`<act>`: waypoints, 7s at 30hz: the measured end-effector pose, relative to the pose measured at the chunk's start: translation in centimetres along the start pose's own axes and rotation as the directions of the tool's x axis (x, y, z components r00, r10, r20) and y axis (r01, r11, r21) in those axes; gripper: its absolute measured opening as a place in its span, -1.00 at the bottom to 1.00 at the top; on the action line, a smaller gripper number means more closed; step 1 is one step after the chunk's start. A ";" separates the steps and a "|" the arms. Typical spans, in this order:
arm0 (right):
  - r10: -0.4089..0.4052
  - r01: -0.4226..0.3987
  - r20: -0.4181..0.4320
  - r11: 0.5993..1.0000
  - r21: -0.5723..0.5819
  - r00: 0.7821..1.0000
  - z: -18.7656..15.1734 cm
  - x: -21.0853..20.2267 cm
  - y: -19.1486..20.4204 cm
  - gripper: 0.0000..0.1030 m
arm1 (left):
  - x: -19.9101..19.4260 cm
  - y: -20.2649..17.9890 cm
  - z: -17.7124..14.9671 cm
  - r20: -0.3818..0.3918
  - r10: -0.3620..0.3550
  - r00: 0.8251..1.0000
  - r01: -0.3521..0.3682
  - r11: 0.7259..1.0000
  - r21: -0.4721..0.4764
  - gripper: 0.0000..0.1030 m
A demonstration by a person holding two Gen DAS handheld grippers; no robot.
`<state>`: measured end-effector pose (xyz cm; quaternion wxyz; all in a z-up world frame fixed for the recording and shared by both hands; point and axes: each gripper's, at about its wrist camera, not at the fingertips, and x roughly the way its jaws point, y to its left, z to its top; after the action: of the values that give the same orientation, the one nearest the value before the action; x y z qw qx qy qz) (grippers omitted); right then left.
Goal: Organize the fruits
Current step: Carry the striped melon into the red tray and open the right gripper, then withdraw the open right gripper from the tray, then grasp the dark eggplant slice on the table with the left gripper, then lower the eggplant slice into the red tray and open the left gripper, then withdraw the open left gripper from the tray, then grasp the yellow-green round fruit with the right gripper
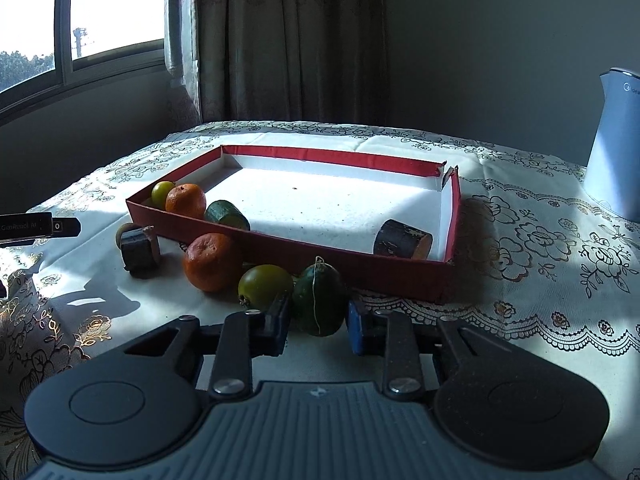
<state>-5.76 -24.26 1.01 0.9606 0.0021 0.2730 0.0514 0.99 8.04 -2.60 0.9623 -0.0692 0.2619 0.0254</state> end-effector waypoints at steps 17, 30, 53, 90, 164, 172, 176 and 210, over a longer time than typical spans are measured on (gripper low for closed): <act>-0.074 0.077 0.073 0.996 -0.039 0.995 4.7 4.8 -0.8 -0.45 | 0.1 -0.1 0.0 -0.010 -0.007 1.000 0.007 1.000 0.012 1.00; -0.095 0.097 0.027 0.994 -0.049 0.995 4.2 7.6 -1.0 -0.44 | 0.1 -0.1 0.0 -0.007 0.030 1.000 -0.030 1.000 0.007 1.00; -0.145 0.144 0.095 0.989 0.018 0.985 3.9 5.7 -1.8 0.62 | 0.0 0.1 0.1 0.000 0.030 1.000 -0.030 1.000 -0.007 1.00; -0.132 0.124 0.001 0.933 0.337 0.991 -2.9 -1.4 -8.0 0.75 | -1.9 -9.6 -1.2 0.001 -0.184 0.983 0.174 0.931 0.321 0.12; -0.077 0.072 -0.004 0.919 0.387 0.997 -3.0 -1.1 -8.7 0.88 | 5.3 -19.1 4.6 -0.001 -0.084 0.996 0.079 0.928 0.364 -0.23; -0.073 0.069 -0.004 0.920 0.386 0.997 -3.0 -1.1 -8.8 0.90 | 5.6 -19.1 4.2 0.029 -0.069 0.997 0.054 0.930 0.364 0.36; -0.074 0.069 -0.004 0.920 0.387 0.997 -3.0 -1.1 -8.7 0.91 | 5.1 -18.9 4.2 0.041 -0.072 0.997 0.052 0.928 0.368 0.48; 0.081 -0.075 0.090 0.995 -0.064 0.993 -0.9 -1.5 2.4 0.33 | 0.0 -1.9 0.5 0.066 0.004 0.998 -0.012 0.994 0.108 1.00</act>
<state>-7.75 -22.08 1.09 0.9691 -0.0141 0.2262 0.0970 1.41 6.20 -1.96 0.9726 -0.0151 0.2312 0.0174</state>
